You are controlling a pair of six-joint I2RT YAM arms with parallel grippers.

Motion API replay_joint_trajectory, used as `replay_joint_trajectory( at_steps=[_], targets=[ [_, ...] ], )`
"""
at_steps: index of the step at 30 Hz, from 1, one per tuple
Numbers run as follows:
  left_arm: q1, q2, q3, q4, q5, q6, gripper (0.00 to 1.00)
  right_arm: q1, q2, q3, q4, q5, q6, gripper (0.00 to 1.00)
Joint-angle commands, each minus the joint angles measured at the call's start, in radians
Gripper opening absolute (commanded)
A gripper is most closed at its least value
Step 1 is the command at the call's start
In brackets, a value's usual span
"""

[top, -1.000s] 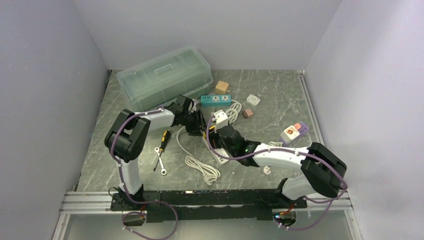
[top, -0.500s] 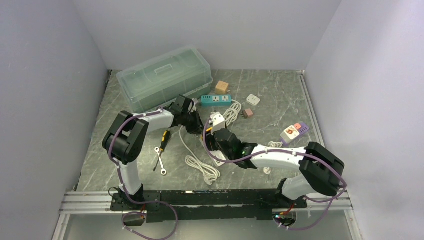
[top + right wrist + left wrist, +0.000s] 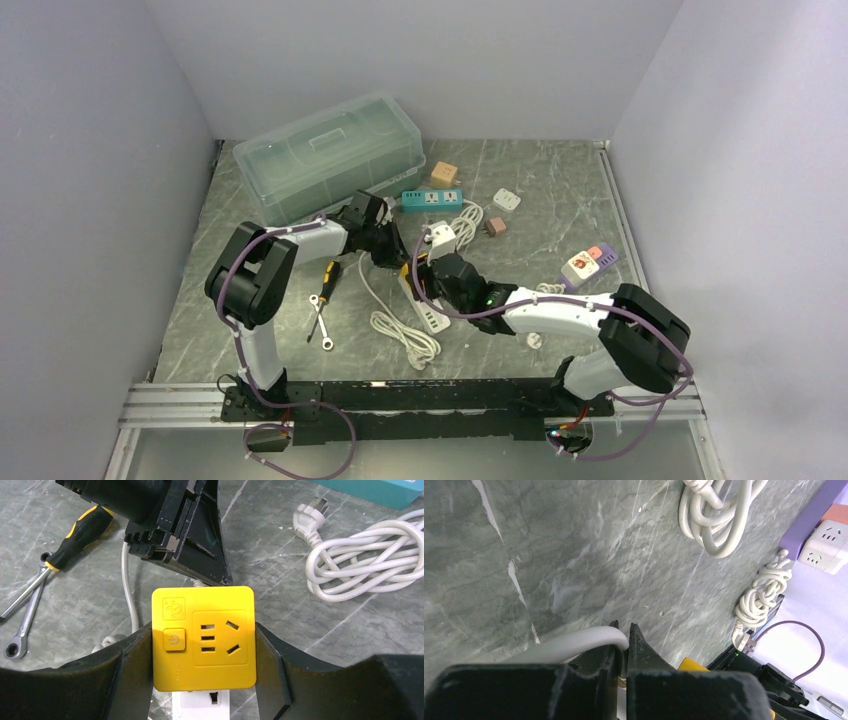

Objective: Pull the plug off the socket

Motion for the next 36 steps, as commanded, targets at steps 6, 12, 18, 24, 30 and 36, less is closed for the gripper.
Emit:
replay_joint_trajectory(
  at_steps=[6,12,18,24,30,36],
  targets=[
    [-0.001,-0.044,-0.016,0.017,-0.024,0.018,0.00,-0.096,-0.057,-0.015,0.087,-0.127,0.115,0.00],
    [-0.004,-0.051,-0.019,0.015,-0.040,0.025,0.00,-0.155,-0.062,-0.046,0.120,-0.219,0.156,0.00],
    [-0.006,-0.052,-0.017,0.013,-0.048,0.032,0.00,-0.161,-0.056,-0.028,0.099,-0.237,0.135,0.00],
    [-0.007,-0.054,-0.017,0.004,-0.056,0.036,0.00,-0.054,-0.025,0.036,0.020,-0.044,0.060,0.00],
    [-0.007,-0.052,-0.019,0.005,-0.055,0.032,0.00,0.065,0.074,0.143,-0.101,0.194,-0.008,0.00],
    [-0.007,-0.056,-0.020,0.006,-0.057,0.032,0.00,0.083,0.089,0.151,-0.097,0.210,0.009,0.00]
  ],
)
